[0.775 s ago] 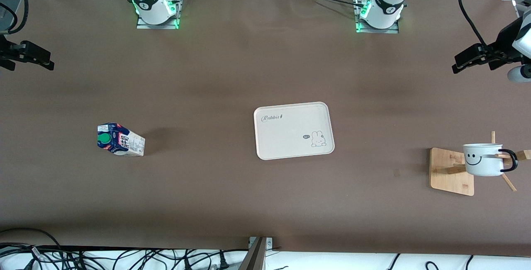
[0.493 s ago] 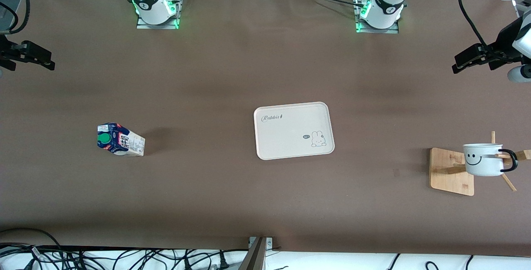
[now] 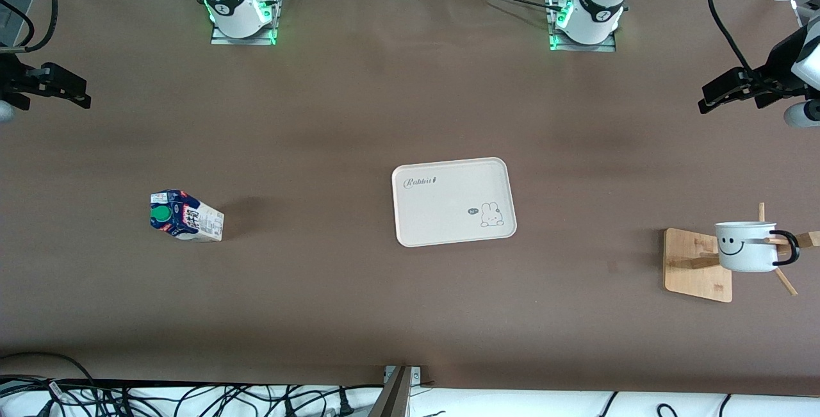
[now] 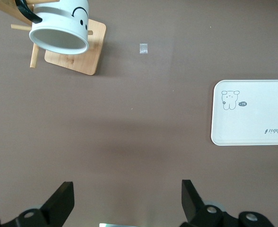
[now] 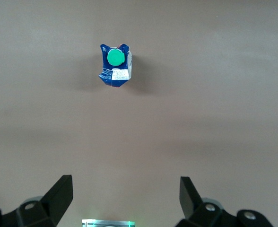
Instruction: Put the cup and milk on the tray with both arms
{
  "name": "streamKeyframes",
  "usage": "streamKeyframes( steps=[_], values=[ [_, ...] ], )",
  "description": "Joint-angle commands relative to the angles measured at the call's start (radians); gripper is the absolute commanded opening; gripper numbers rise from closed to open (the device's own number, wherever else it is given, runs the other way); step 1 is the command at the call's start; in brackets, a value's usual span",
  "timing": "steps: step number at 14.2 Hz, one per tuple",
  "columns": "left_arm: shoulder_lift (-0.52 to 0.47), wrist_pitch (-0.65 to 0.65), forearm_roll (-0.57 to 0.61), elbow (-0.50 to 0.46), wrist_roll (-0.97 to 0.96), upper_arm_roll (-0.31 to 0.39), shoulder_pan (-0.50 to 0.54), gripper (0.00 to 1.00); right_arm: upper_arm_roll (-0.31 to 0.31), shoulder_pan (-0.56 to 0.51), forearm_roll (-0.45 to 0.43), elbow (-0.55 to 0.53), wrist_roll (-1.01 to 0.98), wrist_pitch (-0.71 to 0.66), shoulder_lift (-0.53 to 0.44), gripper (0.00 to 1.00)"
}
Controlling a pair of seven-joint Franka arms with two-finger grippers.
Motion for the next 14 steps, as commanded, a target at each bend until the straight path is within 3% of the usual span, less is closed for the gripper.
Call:
streamKeyframes(
  steps=[1, 4, 8, 14],
  values=[
    [0.018, -0.026, -0.018, 0.037, -0.008, -0.009, 0.014, 1.00, 0.004, 0.007, -0.005, 0.003, -0.001, -0.031, -0.002, 1.00],
    [0.018, -0.028, -0.019, 0.035, -0.008, -0.009, 0.014, 1.00, -0.007, -0.001, 0.051, 0.002, -0.004, -0.037, 0.004, 1.00],
    [0.017, -0.035, -0.018, 0.037, -0.008, -0.009, 0.014, 1.00, -0.008, -0.001, 0.059, 0.002, -0.007, -0.025, 0.045, 1.00],
    [0.018, -0.040, -0.019, 0.037, -0.010, -0.011, 0.014, 1.00, -0.001, 0.005, 0.203, 0.002, 0.002, 0.075, 0.109, 1.00]
  ],
)
